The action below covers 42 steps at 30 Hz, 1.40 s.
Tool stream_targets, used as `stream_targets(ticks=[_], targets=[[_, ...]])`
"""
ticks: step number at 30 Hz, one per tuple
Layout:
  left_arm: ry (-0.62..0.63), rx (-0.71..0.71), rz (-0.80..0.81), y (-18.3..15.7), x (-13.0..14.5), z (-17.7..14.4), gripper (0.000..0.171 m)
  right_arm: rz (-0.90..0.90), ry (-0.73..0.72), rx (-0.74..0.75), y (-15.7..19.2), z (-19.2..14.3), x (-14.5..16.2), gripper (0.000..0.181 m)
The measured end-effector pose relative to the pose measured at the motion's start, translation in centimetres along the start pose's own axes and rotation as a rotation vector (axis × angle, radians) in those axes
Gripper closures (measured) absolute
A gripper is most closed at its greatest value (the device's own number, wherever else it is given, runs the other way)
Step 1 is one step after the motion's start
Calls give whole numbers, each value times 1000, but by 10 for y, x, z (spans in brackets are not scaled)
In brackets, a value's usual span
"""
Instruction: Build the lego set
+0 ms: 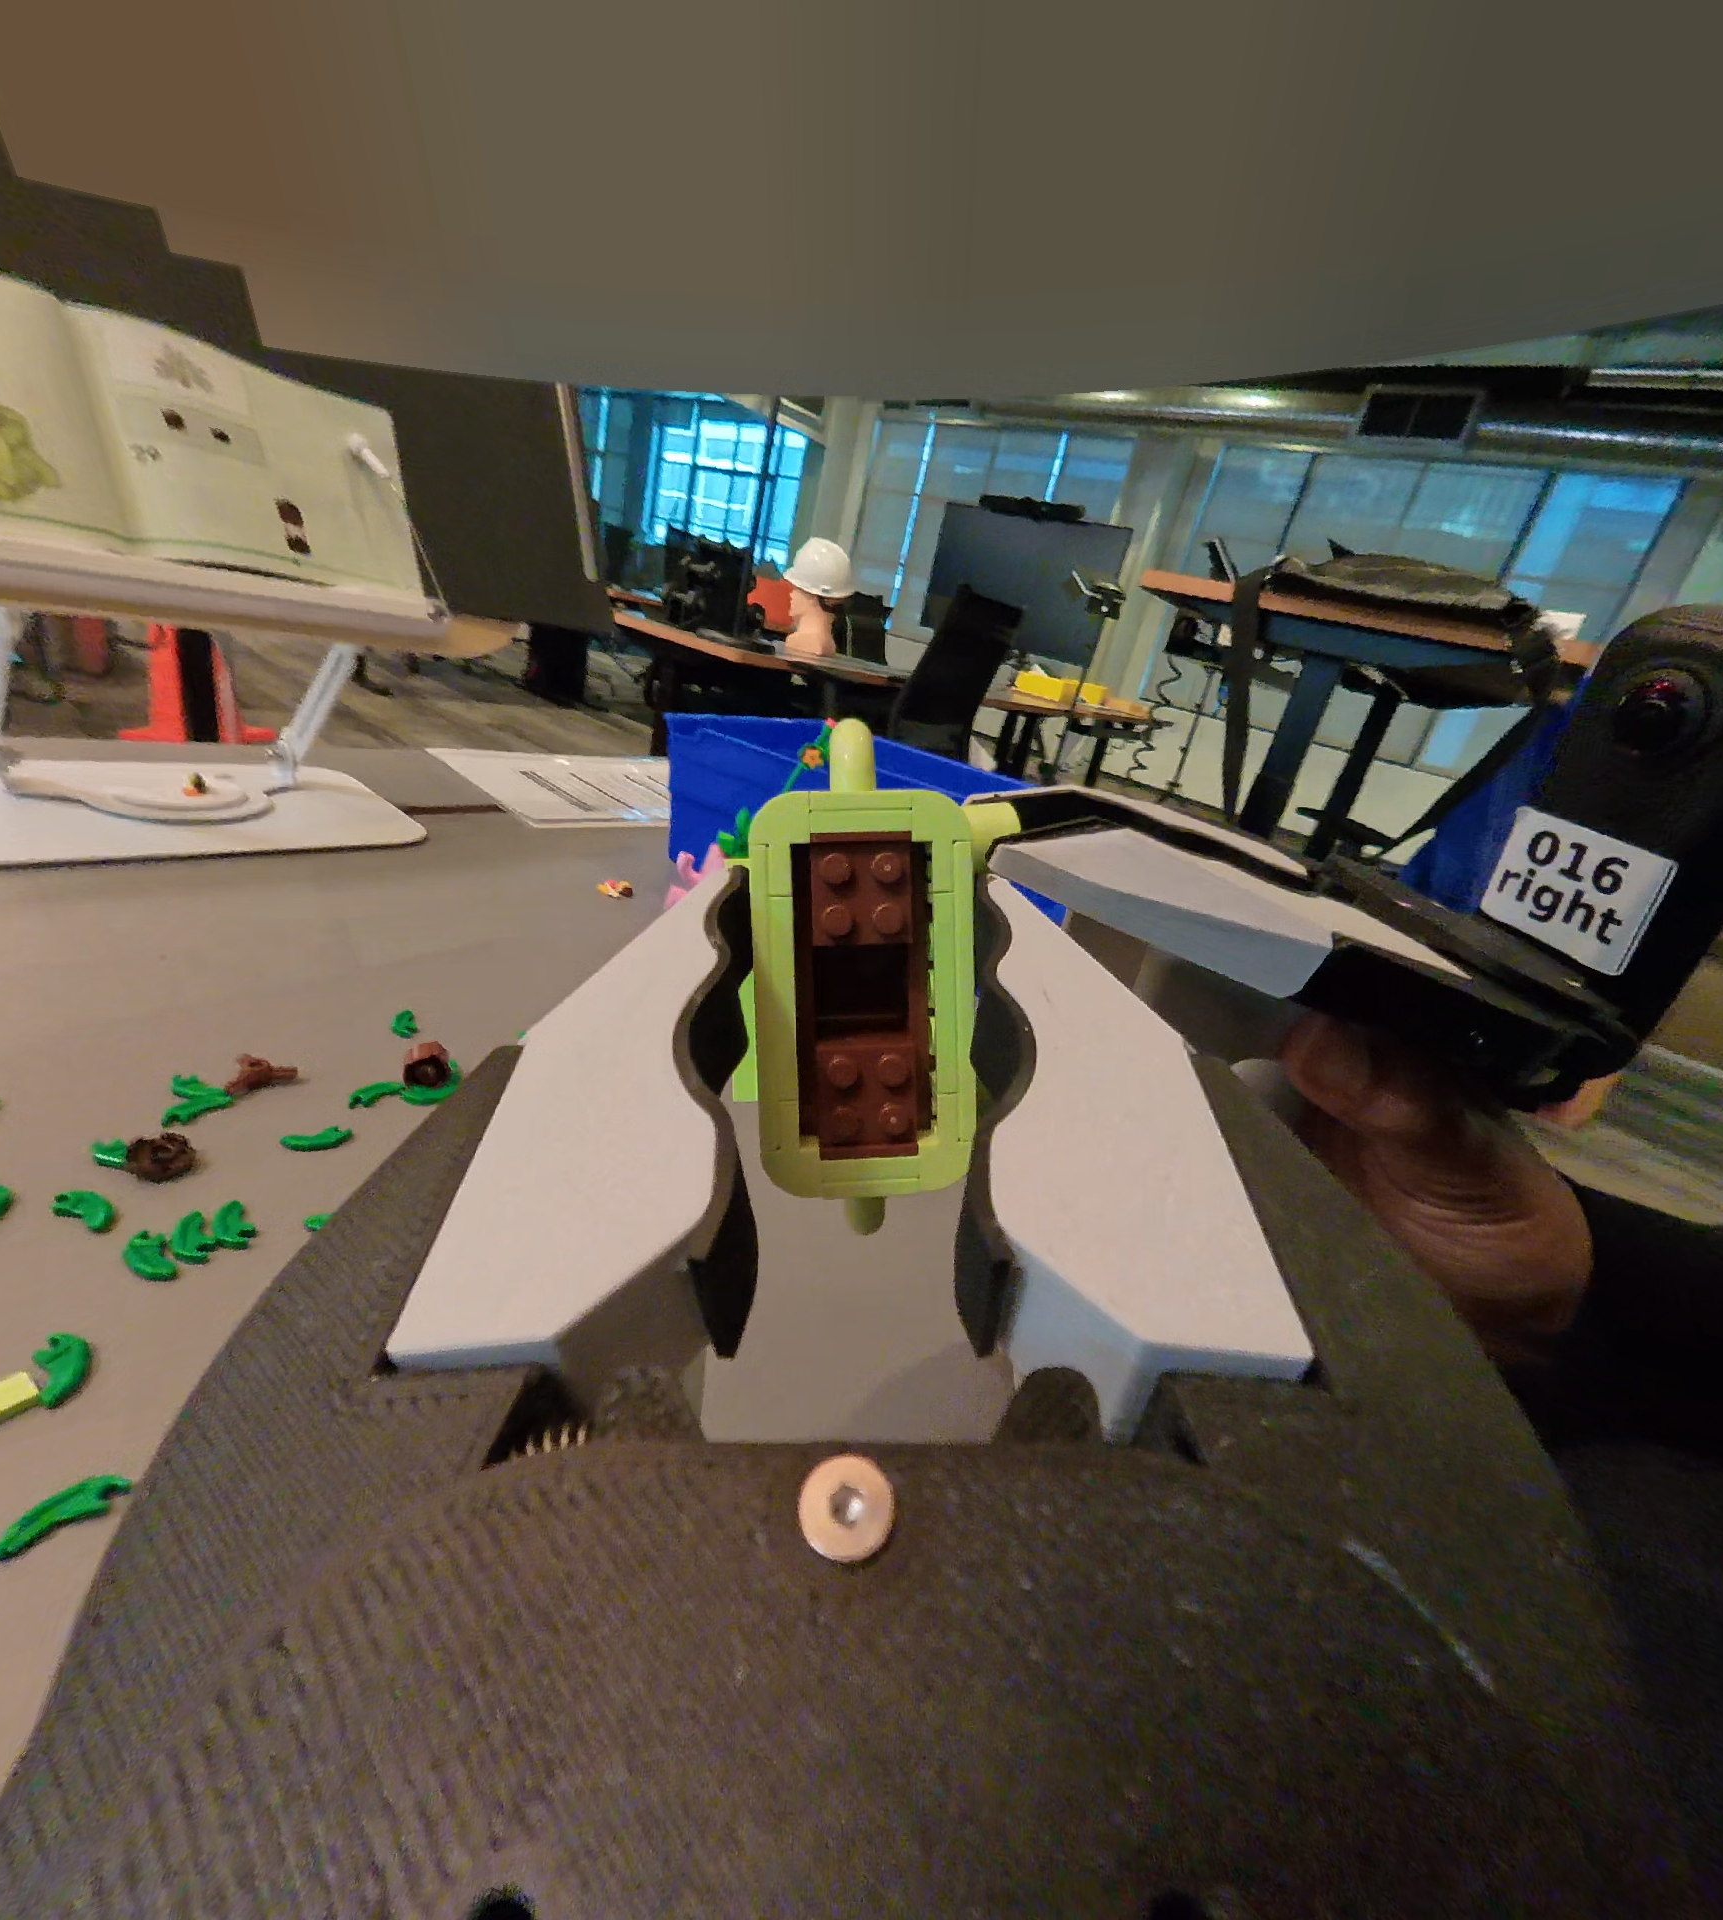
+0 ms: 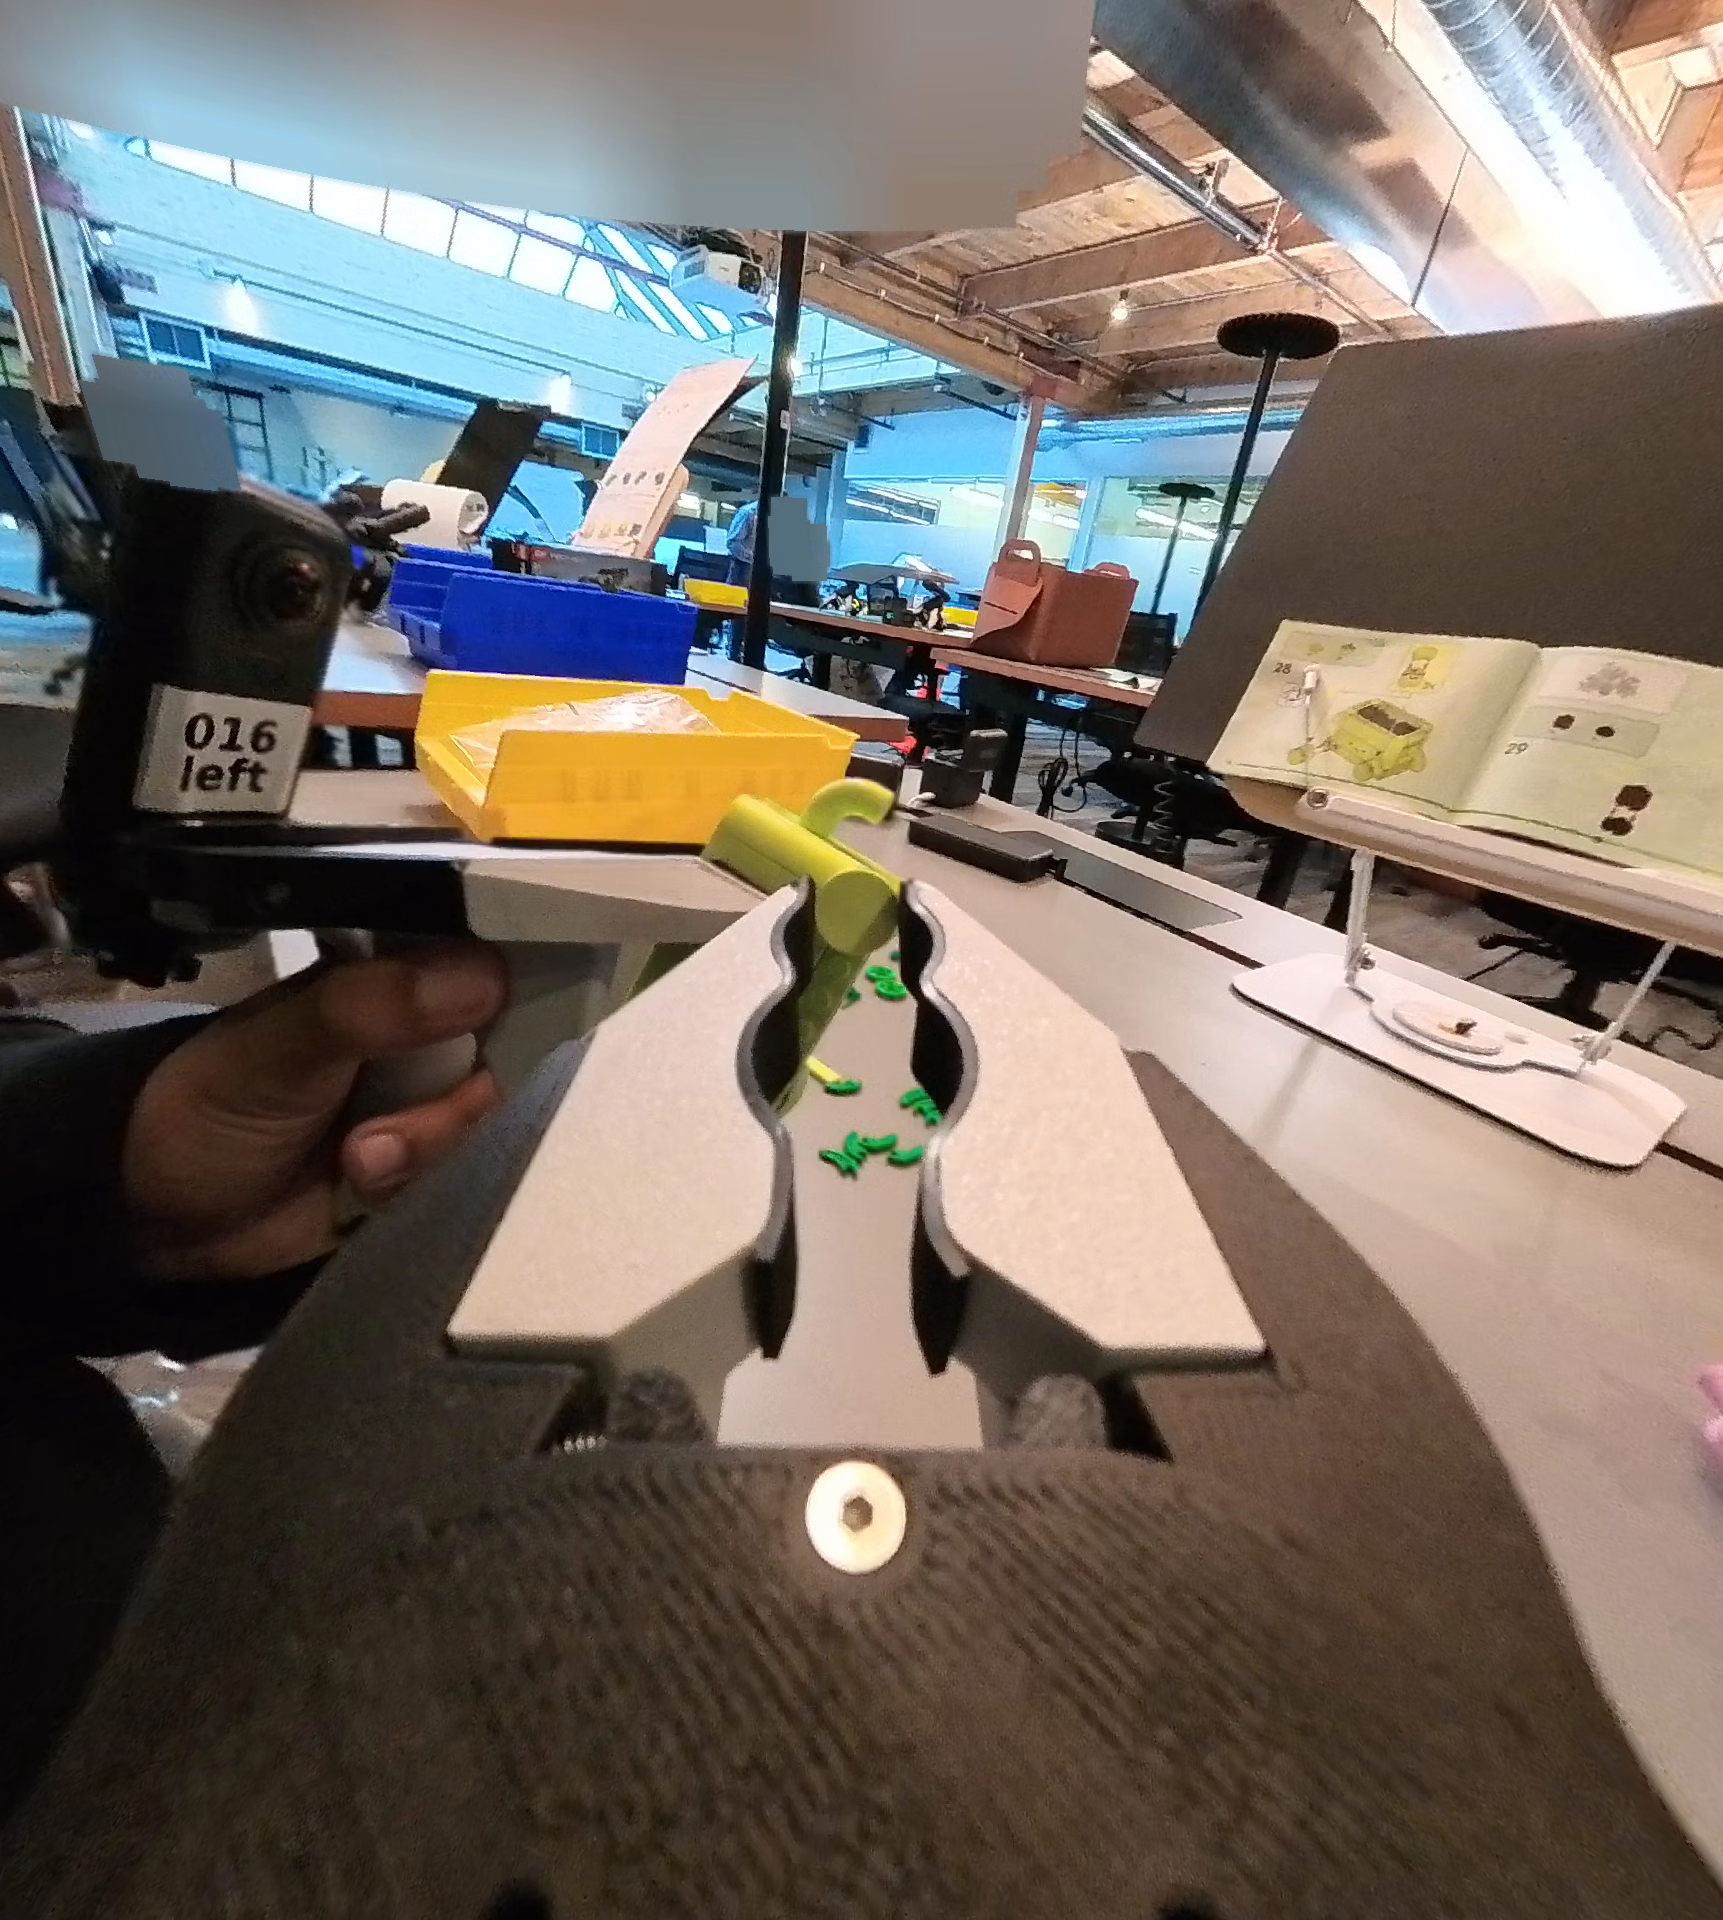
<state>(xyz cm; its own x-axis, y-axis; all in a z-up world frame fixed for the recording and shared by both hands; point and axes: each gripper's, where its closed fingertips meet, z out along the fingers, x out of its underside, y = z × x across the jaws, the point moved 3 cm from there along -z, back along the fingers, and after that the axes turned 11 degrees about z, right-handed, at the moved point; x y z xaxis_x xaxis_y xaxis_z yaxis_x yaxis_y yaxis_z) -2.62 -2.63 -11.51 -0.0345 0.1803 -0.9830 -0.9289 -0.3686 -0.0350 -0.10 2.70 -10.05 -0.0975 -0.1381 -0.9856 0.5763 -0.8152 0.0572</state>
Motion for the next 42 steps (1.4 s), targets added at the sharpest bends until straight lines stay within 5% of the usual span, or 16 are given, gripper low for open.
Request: stream_targets(ticks=[5, 17, 34, 37, 42], targets=[[6, -54, 130, -3, -5, -1, 132, 125, -53, 0, 0, -1, 0, 168], [44, -91, 153, -1, 0, 1, 132, 353, -111, 11, -4, 0, 7, 168], [69, -55, 39, -4, 9, 6, 132, 313, -88, 90, -10, -5, 3, 168], [77, -83, -39, 10, 13, 4, 132, 253, 91, 148, -24, -8, 23, 167], [76, -150, -187, 49, 17, -5, 133, 88, 765, 273, -68, -43, 87, 167]])
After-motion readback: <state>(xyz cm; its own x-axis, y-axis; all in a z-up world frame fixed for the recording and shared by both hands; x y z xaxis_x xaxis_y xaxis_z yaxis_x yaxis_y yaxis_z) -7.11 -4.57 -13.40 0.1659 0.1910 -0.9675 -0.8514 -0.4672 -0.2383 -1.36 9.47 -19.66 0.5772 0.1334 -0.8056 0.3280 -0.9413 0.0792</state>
